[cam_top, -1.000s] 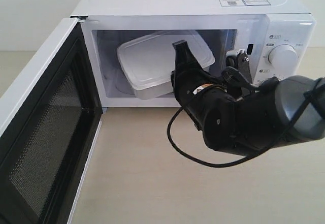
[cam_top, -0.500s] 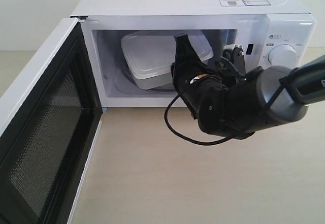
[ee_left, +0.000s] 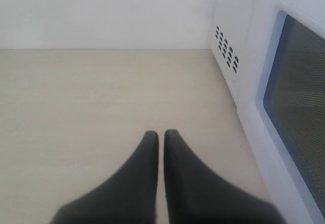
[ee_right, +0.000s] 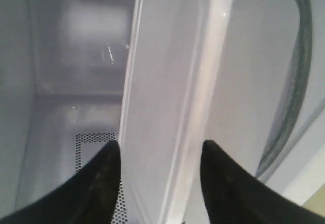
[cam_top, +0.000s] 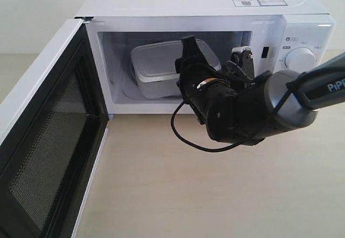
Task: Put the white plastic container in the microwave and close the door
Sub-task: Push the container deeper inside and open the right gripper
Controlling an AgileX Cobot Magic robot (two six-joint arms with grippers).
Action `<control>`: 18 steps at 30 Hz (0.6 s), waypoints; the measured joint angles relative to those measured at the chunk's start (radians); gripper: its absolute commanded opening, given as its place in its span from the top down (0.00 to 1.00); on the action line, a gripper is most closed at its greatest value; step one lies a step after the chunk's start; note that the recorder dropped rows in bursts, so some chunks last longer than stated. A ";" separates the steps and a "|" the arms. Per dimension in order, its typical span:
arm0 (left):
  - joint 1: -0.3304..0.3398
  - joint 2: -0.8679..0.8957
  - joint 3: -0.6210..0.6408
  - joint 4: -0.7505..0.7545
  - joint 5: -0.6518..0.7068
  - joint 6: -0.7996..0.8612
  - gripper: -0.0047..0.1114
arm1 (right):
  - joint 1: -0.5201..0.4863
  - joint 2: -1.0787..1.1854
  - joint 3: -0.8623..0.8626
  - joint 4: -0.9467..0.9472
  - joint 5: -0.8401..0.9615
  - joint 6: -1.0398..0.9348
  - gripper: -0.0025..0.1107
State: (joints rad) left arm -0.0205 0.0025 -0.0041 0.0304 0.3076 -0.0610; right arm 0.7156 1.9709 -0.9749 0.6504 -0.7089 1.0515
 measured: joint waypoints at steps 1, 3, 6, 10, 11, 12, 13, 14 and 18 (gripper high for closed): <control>0.000 0.000 0.000 0.000 0.000 0.000 0.92 | 0.000 0.000 0.000 -0.002 0.000 -0.002 0.54; 0.000 0.000 0.000 0.000 0.000 0.000 0.92 | 0.000 0.000 0.000 -0.014 0.018 -0.024 0.54; 0.000 0.000 0.000 0.000 0.000 0.000 0.92 | 0.000 0.000 0.002 -0.047 0.042 -0.030 0.54; 0.000 0.000 0.000 0.000 0.000 0.000 0.92 | 0.000 -0.009 0.054 -0.111 0.048 -0.001 0.54; 0.000 0.000 0.000 0.000 0.000 0.000 0.92 | 0.000 -0.018 0.073 -0.127 0.048 0.005 0.54; 0.000 0.000 0.000 0.000 0.000 0.000 0.92 | 0.000 -0.030 0.092 -0.145 0.045 0.007 0.54; 0.000 0.000 0.000 0.000 0.000 0.000 0.92 | 0.000 -0.041 0.107 -0.161 0.043 0.007 0.54; 0.000 0.000 0.000 0.000 0.000 0.000 0.92 | 0.000 -0.059 0.124 -0.178 0.041 -0.002 0.54; 0.000 0.000 0.000 0.000 0.000 0.000 0.92 | 0.000 -0.128 0.179 -0.281 0.035 -0.107 0.54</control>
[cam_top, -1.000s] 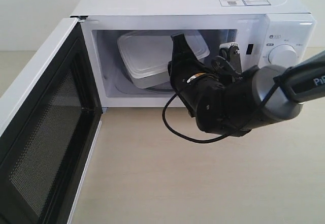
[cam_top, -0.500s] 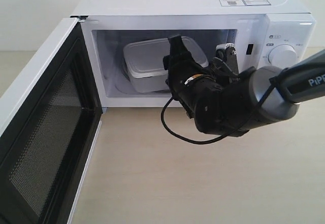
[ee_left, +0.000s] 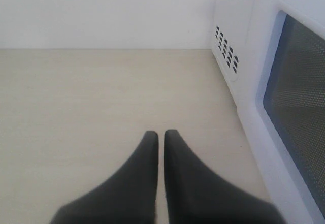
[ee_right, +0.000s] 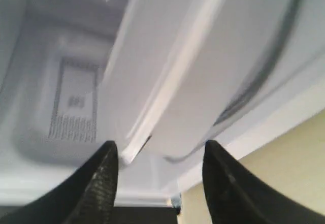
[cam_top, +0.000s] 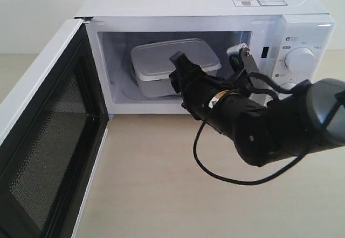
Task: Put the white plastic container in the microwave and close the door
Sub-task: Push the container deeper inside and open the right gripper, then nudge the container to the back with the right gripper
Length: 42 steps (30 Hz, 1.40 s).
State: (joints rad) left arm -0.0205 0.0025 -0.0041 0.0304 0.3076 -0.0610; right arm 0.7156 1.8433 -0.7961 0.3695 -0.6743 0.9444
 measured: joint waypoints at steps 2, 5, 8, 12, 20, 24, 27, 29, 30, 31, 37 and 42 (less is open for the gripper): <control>0.000 0.000 0.000 0.000 0.000 0.000 0.92 | -0.002 -0.031 0.015 -0.083 0.006 -0.084 0.54; 0.000 0.000 0.000 0.000 0.000 0.000 0.92 | -0.002 -0.077 0.020 -0.224 0.061 -0.231 0.54; 0.000 0.000 0.000 0.000 0.000 0.000 0.92 | -0.002 -0.105 0.020 -0.345 0.137 -0.361 0.63; 0.000 0.000 0.000 0.000 0.000 0.000 0.92 | -0.002 -0.114 0.021 -0.390 0.222 -0.609 0.92; 0.000 0.000 0.000 0.000 0.000 0.000 0.92 | -0.002 -0.073 0.026 -0.308 0.132 -0.838 0.98; 0.000 0.000 0.000 0.000 0.000 0.000 0.92 | -0.002 0.000 0.026 -0.242 0.000 -0.918 0.98; 0.000 0.000 0.000 0.000 0.000 0.000 0.92 | -0.004 0.036 0.026 -0.225 -0.085 -0.944 0.98; 0.000 0.000 0.000 0.000 0.000 0.000 0.92 | -0.004 0.052 0.026 -0.209 -0.123 -0.944 0.98; 0.000 0.000 0.000 0.000 0.000 0.000 0.92 | -0.004 0.065 0.026 -0.201 -0.137 -0.950 0.98; 0.000 0.000 0.000 0.000 0.000 0.000 0.92 | -0.004 0.075 0.026 -0.197 -0.151 -0.952 0.98; 0.000 0.000 0.000 0.000 0.000 0.000 0.92 | -0.004 0.141 -0.005 -0.182 -0.193 -0.956 0.98; 0.000 0.000 0.000 0.000 0.000 0.000 0.92 | -0.004 0.181 -0.086 -0.178 -0.182 -0.958 0.98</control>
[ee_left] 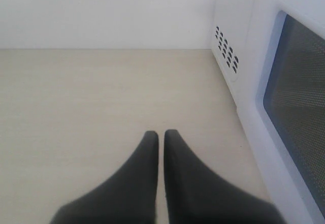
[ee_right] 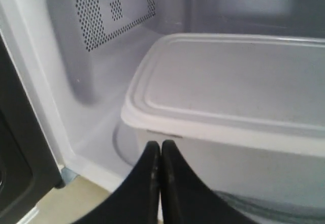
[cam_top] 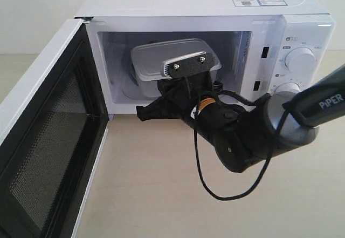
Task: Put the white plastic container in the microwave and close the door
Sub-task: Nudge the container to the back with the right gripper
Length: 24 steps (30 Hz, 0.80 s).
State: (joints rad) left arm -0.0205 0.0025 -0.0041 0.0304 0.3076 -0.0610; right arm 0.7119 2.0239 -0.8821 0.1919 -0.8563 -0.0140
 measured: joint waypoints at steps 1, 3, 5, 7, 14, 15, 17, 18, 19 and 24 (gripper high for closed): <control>0.000 0.000 0.000 0.000 0.000 0.000 0.92 | 0.000 0.008 -0.019 0.004 0.012 0.000 0.98; 0.000 0.000 0.000 0.000 0.000 0.000 0.92 | 0.000 0.029 -0.051 0.018 0.031 0.000 0.98; 0.000 0.000 0.000 0.000 0.000 0.000 0.92 | 0.000 0.047 -0.079 0.027 0.042 0.000 0.98; 0.000 0.000 0.000 0.000 0.000 0.000 0.92 | 0.000 0.068 -0.105 0.027 0.049 0.000 0.98; 0.000 0.000 0.000 0.000 0.000 0.000 0.92 | 0.000 0.133 -0.195 0.031 0.069 -0.011 0.98; 0.000 0.000 0.000 0.000 0.000 0.000 0.92 | 0.000 0.141 -0.207 0.033 0.071 -0.011 0.98; 0.000 0.000 0.000 0.000 0.000 0.000 0.92 | 0.000 0.149 -0.226 0.045 0.076 -0.013 0.98; 0.000 0.000 0.000 0.000 0.000 0.000 0.92 | 0.000 0.151 -0.235 0.060 0.081 -0.025 0.98; 0.000 0.000 0.000 0.000 0.000 0.000 0.92 | 0.000 0.151 -0.239 0.079 0.084 -0.039 0.98; 0.000 0.000 0.000 0.000 0.000 0.000 0.92 | -0.002 0.151 -0.243 0.132 0.084 -0.098 0.98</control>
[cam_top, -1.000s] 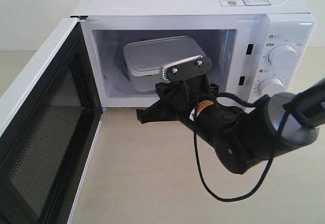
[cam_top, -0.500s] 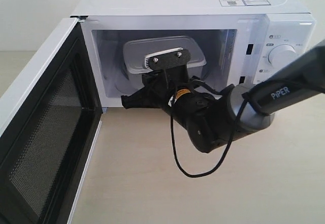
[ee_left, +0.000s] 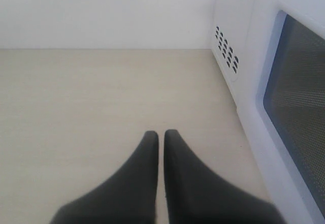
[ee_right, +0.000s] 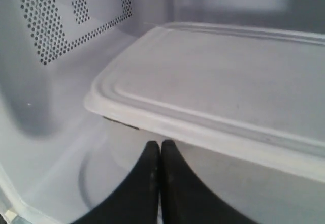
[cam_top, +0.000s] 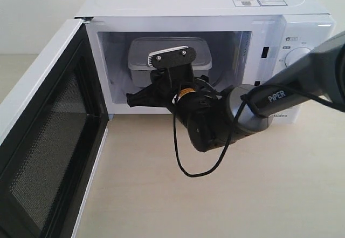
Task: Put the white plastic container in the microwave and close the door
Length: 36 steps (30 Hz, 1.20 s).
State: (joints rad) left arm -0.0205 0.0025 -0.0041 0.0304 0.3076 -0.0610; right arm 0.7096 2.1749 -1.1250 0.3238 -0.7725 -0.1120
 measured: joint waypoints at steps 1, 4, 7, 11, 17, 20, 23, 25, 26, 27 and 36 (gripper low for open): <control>0.000 0.000 0.000 0.000 0.000 0.000 0.92 | 0.000 0.000 0.000 0.001 0.002 -0.005 0.98; 0.000 0.000 0.000 0.000 0.000 0.000 0.92 | 0.000 0.000 0.000 0.006 0.019 -0.011 0.98; 0.000 0.000 0.000 0.000 0.000 0.000 0.92 | 0.000 -0.004 0.000 0.008 0.078 -0.015 0.98; 0.000 0.000 0.000 0.000 0.000 0.000 0.92 | 0.000 -0.033 0.000 0.008 0.161 -0.017 0.98; 0.000 0.000 0.000 0.000 0.000 0.000 0.92 | 0.000 -0.124 0.000 0.009 0.321 -0.044 0.98; 0.000 0.000 0.000 0.000 0.000 0.000 0.92 | 0.000 -0.171 0.000 0.020 0.469 -0.069 0.98; 0.000 0.000 0.000 0.000 0.000 0.000 0.92 | 0.000 -0.221 0.000 0.024 0.634 -0.092 0.98; 0.000 0.000 0.000 0.000 0.000 0.000 0.92 | 0.000 -0.264 0.000 0.026 0.749 -0.100 0.98; 0.000 0.000 0.000 0.000 0.000 0.000 0.92 | 0.000 -0.288 0.000 0.026 0.794 -0.105 0.98; 0.000 0.000 0.000 0.000 0.000 0.000 0.92 | 0.000 -0.315 0.000 0.026 0.845 -0.108 0.98; 0.000 0.000 0.000 0.000 0.000 0.000 0.92 | 0.000 -0.616 0.164 0.028 0.982 -0.063 0.98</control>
State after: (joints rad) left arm -0.0205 0.0025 -0.0041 0.0304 0.3076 -0.0610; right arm 0.7096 1.5587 -0.9613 0.3514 0.2096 -0.1754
